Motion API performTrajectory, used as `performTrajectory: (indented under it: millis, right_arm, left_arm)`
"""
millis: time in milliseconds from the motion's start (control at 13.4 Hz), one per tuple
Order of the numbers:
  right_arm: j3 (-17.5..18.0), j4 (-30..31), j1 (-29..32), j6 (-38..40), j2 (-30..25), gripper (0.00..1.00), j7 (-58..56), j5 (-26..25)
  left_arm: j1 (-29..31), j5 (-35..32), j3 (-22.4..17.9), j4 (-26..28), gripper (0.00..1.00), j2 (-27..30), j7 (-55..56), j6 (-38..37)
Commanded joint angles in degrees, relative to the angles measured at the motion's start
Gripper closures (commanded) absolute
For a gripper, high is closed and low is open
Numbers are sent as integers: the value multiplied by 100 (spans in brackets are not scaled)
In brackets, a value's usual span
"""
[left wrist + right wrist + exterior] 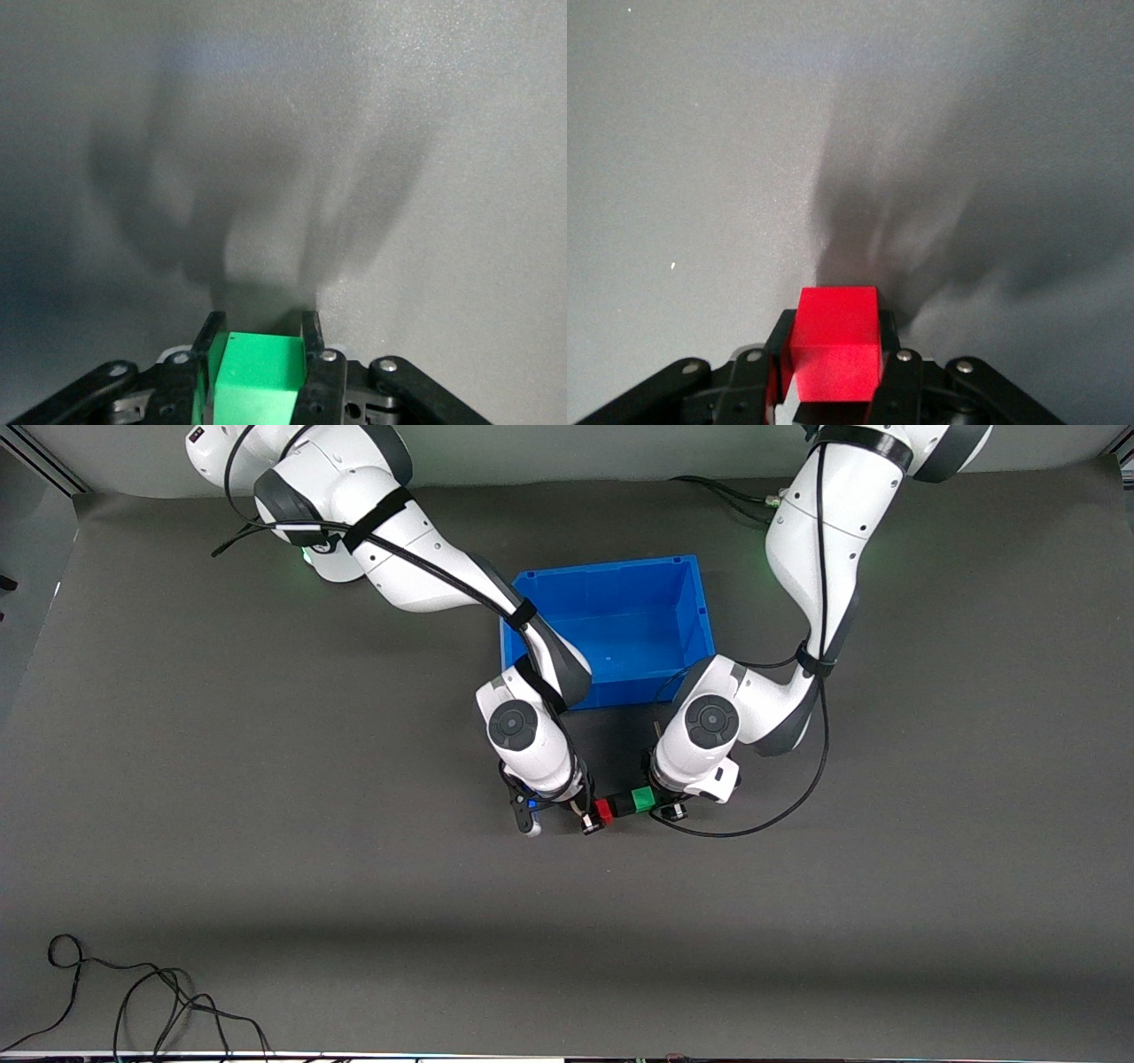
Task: Attach green and red cubes to black cube
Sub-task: 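Press the red and green cubes against the black cube with both grippers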
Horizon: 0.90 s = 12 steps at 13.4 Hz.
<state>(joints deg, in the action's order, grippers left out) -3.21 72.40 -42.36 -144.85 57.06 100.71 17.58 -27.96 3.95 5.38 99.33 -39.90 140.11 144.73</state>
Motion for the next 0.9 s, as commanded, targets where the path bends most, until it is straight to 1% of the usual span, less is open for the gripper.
performTrajectory:
  millis: [0,149,448,523,598,672,747,822]
  right_arm:
    - [-4,81,-26,132,-98,68,186,-62]
    - [5,81,-27,308,-160,68,177,78]
    - [13,72,-27,414,-257,68,186,105]
    - [13,72,-27,414,-265,68,186,105]
    - [5,72,-35,414,-265,65,186,105]
    - [5,72,-35,414,-265,59,186,105]
    - [5,72,-44,414,-257,50,195,105]
    - [5,63,-44,414,-257,32,195,114]
  left_arm:
    - [-113,-78,-81,-168,100,-70,219,-50]
    - [-113,-87,-89,-264,100,-131,288,-58]
    - [-113,-166,-89,-344,100,-211,298,-67]
    - [-122,-175,-89,-361,100,-228,298,-76]
    - [-122,-175,-89,-361,100,-237,298,-76]
    - [-122,-184,-89,-361,100,-228,298,-85]
    - [-122,-184,-89,-361,100,-228,298,-85]
    - [-122,-175,-81,-361,100,-220,298,-85]
